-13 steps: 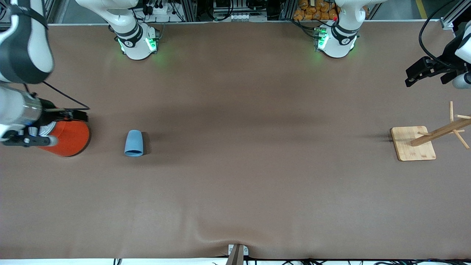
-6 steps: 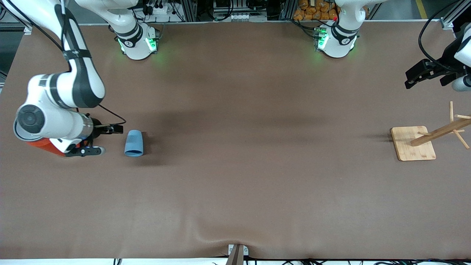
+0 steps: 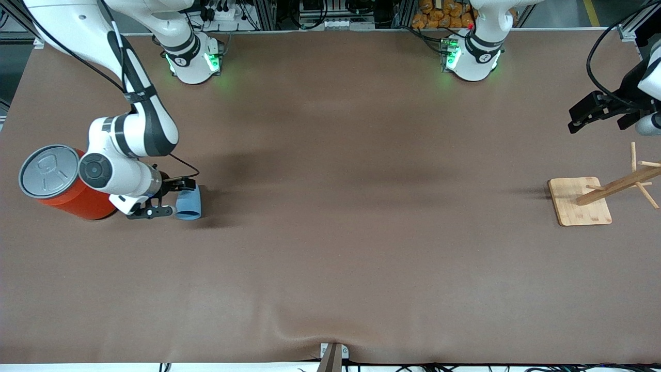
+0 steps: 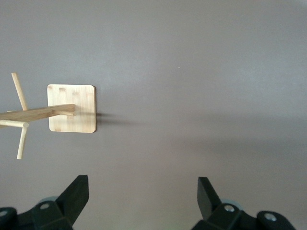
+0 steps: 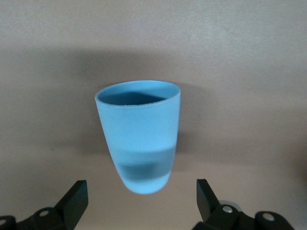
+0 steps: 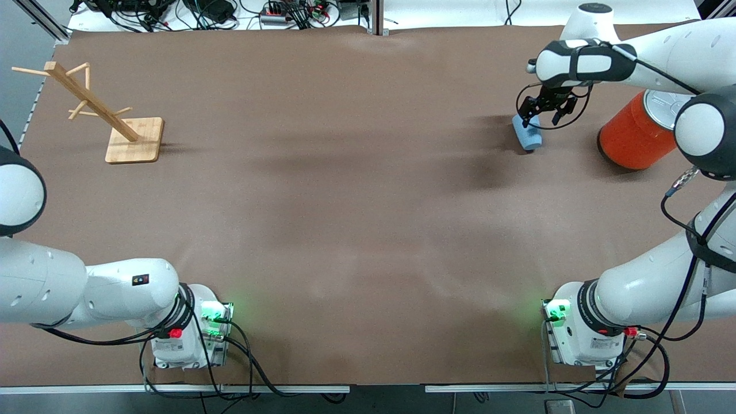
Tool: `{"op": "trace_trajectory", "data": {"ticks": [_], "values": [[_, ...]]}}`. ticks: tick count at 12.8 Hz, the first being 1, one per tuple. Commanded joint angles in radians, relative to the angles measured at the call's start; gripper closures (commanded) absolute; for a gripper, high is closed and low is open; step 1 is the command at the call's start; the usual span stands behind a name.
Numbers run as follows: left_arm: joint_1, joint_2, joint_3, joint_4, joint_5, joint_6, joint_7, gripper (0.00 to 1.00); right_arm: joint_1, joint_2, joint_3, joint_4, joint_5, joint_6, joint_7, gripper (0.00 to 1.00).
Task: Flip cup
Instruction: 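Close the right gripper on the blue cup and lift it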
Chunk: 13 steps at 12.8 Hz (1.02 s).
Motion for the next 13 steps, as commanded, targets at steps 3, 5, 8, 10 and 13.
{"op": "trace_trajectory", "data": {"ticks": [3,5,8,10,13], "values": [[0.006,0.003,-0.008,0.007,0.013,0.022,0.003,0.00,0.028,0.050,-0.001,-0.049,0.012,0.156,-0.018,0.00],[0.007,0.003,-0.008,0.009,0.013,0.024,0.005,0.00,0.029,0.072,-0.001,-0.047,0.009,0.196,-0.021,0.00],[0.009,0.000,-0.007,0.011,0.011,0.025,0.006,0.00,0.020,0.100,-0.001,-0.039,0.009,0.238,-0.086,0.36],[0.009,0.000,-0.005,0.011,0.011,0.025,0.008,0.00,0.017,0.098,0.001,-0.015,0.012,0.221,-0.124,1.00],[0.010,0.000,-0.005,0.011,0.011,0.027,0.011,0.00,0.029,0.097,0.014,0.126,0.015,0.050,-0.130,1.00]]}}
